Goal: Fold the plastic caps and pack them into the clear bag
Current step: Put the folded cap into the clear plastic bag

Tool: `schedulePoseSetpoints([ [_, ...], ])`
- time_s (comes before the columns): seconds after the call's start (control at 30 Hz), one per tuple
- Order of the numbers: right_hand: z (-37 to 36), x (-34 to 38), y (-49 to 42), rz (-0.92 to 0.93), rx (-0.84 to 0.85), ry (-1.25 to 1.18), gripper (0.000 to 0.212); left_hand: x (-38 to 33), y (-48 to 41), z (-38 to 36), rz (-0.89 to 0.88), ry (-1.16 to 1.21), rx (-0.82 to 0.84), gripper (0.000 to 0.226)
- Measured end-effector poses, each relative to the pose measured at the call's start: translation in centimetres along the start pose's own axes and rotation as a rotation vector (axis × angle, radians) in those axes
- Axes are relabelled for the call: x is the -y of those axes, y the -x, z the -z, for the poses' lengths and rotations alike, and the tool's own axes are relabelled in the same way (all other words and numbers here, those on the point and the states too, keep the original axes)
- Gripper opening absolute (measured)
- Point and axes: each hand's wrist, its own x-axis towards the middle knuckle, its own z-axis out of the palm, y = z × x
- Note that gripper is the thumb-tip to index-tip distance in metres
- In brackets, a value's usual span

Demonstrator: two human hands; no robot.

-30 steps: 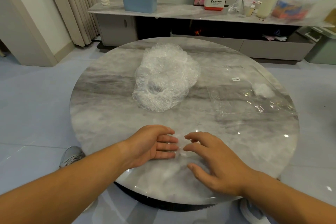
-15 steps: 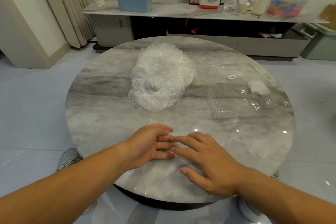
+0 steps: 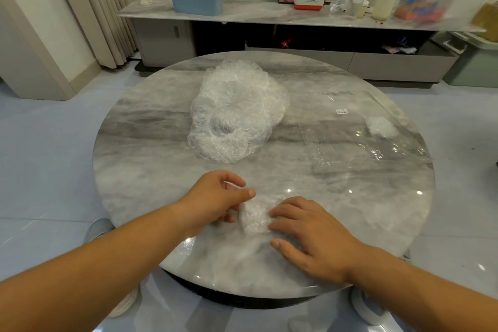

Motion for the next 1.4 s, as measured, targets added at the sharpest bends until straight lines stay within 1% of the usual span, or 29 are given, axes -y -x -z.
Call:
schedulePoseSetpoints([
  [0.07, 0.3, 0.0, 0.0, 0.029, 0.017, -0.021, 0.046, 0.0, -0.7, 0.3, -0.139, -0.287, -0.059, 0.035],
  [0.13, 0.5, 0.1, 0.0, 0.061, 0.055, -0.070, 0.047, 0.0, -1.2, 0.3, -0.213, -0.490, -0.033, 0.039],
  [0.2, 0.7, 0.1, -0.1, 0.079, 0.088, -0.137, 0.046, -0.4, -1.4, 0.0, -0.210, -0.598, 0.036, 0.043],
  [0.3, 0.7, 0.1, -0.1, 0.081, 0.093, -0.262, 0.041, -1.1, -1.6, -0.6, -0.139, -0.749, 0.139, 0.047],
  [0.37, 0.8, 0.2, -0.2, 0.009, 0.042, -0.387, 0.039, -1.1, -1.5, -0.7, -0.108, -0.806, 0.154, 0.039],
  [0.4, 0.8, 0.3, -0.2, -0.057, -0.016, -0.467, 0.037, -1.0, -1.5, -0.7, -0.098, -0.799, 0.154, 0.033],
  [0.47, 1.0, 0.4, -0.5, -0.196, -0.180, -0.588, 0.028, -0.8, -1.4, -0.6, -0.074, -0.749, 0.165, 0.022],
  [0.5, 1.1, 0.3, -0.7, -0.267, -0.255, -0.611, 0.020, -0.7, -1.3, -0.6, -0.064, -0.707, 0.170, 0.018],
  [0.53, 1.3, 0.2, -1.0, -0.345, -0.299, -0.626, 0.016, -0.7, -1.1, -0.6, -0.057, -0.642, 0.173, 0.015],
  [0.57, 1.5, 0.3, -1.3, -0.434, -0.308, -0.651, 0.019, -0.6, -0.9, -0.6, -0.051, -0.550, 0.178, 0.013],
  [0.63, 2.0, 0.2, -1.7, -0.625, -0.257, -0.780, 0.040, -0.8, -0.4, -0.6, -0.027, -0.307, 0.203, 0.011],
  [0.7, 2.5, 0.2, -2.0, -0.750, -0.177, -0.972, 0.062, -1.0, 0.2, -0.8, 0.003, -0.110, 0.233, 0.010],
  [0.77, 2.8, 0.2, -2.3, -0.802, -0.147, -1.167, 0.088, -1.2, 0.7, -0.9, 0.016, 0.002, 0.269, 0.009],
  [0.8, 3.0, 0.4, -2.3, -0.819, -0.151, -1.257, 0.097, -1.3, 0.9, -1.0, 0.020, 0.037, 0.293, 0.008],
  [0.83, 3.1, 0.5, -2.4, -0.835, -0.160, -1.332, 0.100, -1.3, 1.1, -1.1, 0.026, 0.060, 0.314, 0.007],
  [0.87, 3.3, 0.6, -2.5, -0.843, -0.164, -1.391, 0.096, -1.3, 1.3, -1.2, 0.033, 0.066, 0.333, 0.007],
  [0.93, 3.4, 0.7, -2.5, -0.824, -0.159, -1.458, 0.077, -1.1, 1.5, -1.4, 0.050, 0.050, 0.352, 0.008],
  [1.03, 3.6, 0.8, -2.4, -0.780, -0.221, -1.434, 0.037, -0.6, 1.8, -1.8, 0.125, 0.088, 0.399, 0.013],
  [1.1, 3.8, 0.9, -2.3, -0.739, -0.253, -1.393, 0.020, -0.7, 2.0, -1.8, 0.197, 0.144, 0.435, 0.021],
  [1.17, 4.1, 1.1, -2.3, -0.693, -0.268, -1.359, 0.014, -0.9, 2.2, -1.7, 0.247, 0.199, 0.474, 0.031],
  [1.23, 4.4, 1.4, -2.2, -0.644, -0.274, -1.352, 0.013, -1.1, 2.3, -1.4, 0.263, 0.245, 0.505, 0.034],
  [1.4, 4.8, 1.7, -1.7, -0.464, -0.213, -1.297, 0.014, -1.2, 1.8, -0.8, 0.286, 0.296, 0.481, 0.039],
])
